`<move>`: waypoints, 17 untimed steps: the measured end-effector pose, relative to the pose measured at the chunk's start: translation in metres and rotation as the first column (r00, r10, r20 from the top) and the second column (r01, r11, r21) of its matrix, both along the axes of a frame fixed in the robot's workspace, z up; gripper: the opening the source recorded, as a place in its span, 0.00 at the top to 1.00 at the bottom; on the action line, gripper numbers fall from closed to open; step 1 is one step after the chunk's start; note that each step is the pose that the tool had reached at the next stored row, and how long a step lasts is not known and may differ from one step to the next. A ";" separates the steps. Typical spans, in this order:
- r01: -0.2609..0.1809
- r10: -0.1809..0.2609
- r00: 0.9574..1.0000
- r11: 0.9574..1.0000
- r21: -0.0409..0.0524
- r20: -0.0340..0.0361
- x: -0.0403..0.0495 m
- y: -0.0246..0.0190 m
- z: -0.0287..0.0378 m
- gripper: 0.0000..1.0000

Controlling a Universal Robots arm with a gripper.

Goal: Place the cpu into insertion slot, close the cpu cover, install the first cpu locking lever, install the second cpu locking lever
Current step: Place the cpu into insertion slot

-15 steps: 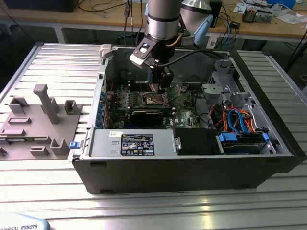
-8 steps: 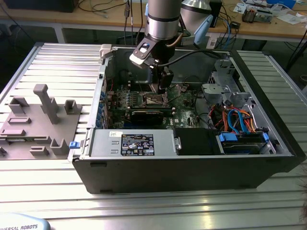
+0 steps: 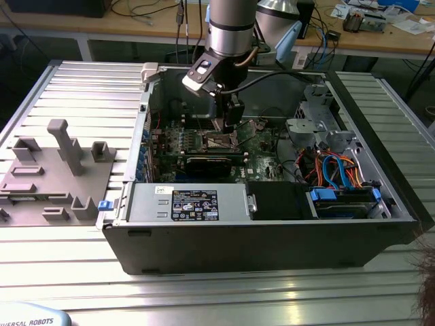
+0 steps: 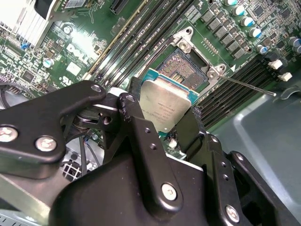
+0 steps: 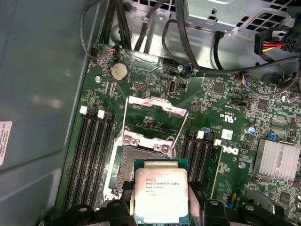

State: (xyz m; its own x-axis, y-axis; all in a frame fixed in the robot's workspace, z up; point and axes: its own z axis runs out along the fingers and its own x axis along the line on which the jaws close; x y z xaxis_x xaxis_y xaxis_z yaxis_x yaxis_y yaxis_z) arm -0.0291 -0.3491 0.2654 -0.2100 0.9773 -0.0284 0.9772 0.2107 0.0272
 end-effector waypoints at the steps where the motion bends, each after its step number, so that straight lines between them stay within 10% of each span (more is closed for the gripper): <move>1: 0.003 -0.003 1.000 1.000 0.000 0.000 0.0000 0.0000 0.0000 0.46; 17: 0.069 -0.069 0.998 0.998 0.000 0.000 0.0000 0.0000 -0.0003 0.46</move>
